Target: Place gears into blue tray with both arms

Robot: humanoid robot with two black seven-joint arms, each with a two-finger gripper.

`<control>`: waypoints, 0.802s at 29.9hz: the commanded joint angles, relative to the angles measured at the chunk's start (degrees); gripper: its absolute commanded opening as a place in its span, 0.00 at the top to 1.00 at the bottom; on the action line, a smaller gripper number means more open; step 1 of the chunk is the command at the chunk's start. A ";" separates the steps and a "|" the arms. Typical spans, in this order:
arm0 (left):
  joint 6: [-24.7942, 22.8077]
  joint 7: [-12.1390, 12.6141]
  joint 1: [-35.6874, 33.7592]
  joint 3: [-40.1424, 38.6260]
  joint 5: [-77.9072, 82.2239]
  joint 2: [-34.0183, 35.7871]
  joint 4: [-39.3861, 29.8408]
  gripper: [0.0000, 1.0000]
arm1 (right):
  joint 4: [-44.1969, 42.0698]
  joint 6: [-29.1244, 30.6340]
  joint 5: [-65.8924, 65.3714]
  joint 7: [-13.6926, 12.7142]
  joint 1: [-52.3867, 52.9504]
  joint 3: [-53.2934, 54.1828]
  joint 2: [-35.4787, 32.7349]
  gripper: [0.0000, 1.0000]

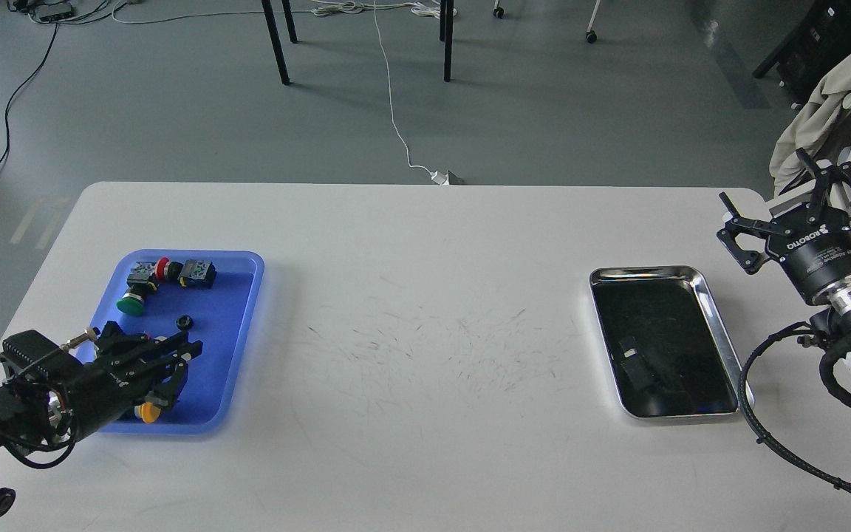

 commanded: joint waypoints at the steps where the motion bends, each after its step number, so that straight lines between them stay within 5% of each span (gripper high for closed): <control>1: 0.00 0.04 0.07 0.00 -0.08 -0.70 0.08 0.89 | -0.01 0.00 0.00 0.00 0.02 -0.06 -0.09 0.03; 4: 0.00 0.04 0.07 -0.09 -0.08 -0.78 0.17 0.84 | -0.01 0.00 0.08 0.00 0.02 0.03 -0.09 0.03; 7: 0.00 0.04 0.07 0.00 -0.60 -0.70 0.26 0.59 | -0.01 0.00 0.00 0.00 0.02 0.03 -0.09 0.03; 11: 0.08 0.04 -0.02 -0.09 -0.69 -0.61 0.26 0.49 | -0.01 0.00 0.00 0.00 0.02 0.03 -0.09 0.03; 16: 0.17 0.04 -0.46 -0.62 -1.04 -0.35 0.17 0.24 | -0.01 0.00 0.08 0.00 0.11 0.03 0.00 0.03; 24: 0.43 0.04 -4.58 -1.32 -7.53 2.02 -2.20 0.14 | 0.17 0.00 0.08 0.00 0.20 0.12 0.00 0.03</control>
